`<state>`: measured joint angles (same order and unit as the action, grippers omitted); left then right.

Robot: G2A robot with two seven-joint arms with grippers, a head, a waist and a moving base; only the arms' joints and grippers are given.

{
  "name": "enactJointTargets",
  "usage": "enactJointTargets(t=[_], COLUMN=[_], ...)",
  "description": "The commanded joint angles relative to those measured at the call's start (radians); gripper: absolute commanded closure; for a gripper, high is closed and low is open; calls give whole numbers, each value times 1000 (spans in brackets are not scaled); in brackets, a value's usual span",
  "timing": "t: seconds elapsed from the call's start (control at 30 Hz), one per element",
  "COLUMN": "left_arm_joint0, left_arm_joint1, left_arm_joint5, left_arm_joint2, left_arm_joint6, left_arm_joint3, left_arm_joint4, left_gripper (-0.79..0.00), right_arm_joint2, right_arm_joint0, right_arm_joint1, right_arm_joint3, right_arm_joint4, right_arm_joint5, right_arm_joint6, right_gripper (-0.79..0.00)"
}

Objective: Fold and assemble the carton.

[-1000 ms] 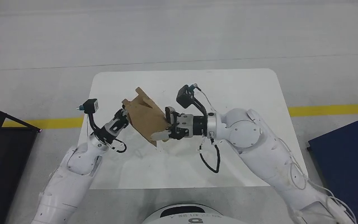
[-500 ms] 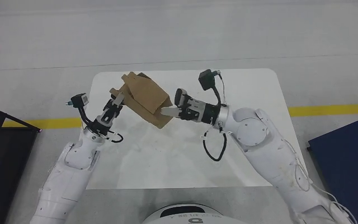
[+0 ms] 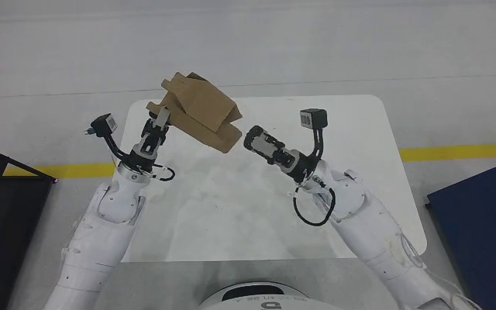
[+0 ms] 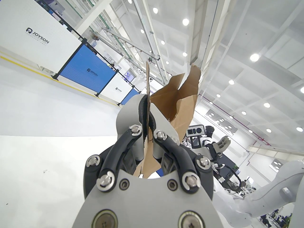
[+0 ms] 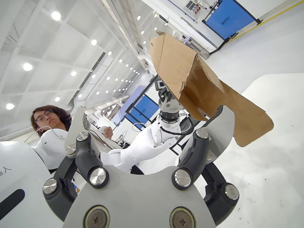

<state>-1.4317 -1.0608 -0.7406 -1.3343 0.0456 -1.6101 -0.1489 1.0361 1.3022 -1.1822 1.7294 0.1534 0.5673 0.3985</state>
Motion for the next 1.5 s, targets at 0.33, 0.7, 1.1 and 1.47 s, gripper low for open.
enactJointTargets(t=[0.33, 0.7, 1.1, 1.47], left_arm_joint0=[18, 27, 17, -7], left_arm_joint1=[-22, -35, -37, -35], left_arm_joint5=[15, 26, -13, -36], left_arm_joint2=[53, 39, 15, -9], left_arm_joint6=[-2, 29, -45, -140], left_arm_joint3=[-13, 0, 6, -26], left_arm_joint4=[-52, -64, -72, 56], left_gripper=[0, 0, 0, 0], right_arm_joint2=[-34, -23, -8, 16], right_arm_joint0=[-24, -4, 56, 51], right_arm_joint1=[-23, -31, -34, -38], right_arm_joint3=[-109, -100, 51, -20], right_arm_joint4=[109, 79, -135, -95], right_arm_joint5=[84, 58, -14, -21], right_arm_joint6=[-24, -67, -145, -142], right_gripper=[-616, -536, -486, -489])
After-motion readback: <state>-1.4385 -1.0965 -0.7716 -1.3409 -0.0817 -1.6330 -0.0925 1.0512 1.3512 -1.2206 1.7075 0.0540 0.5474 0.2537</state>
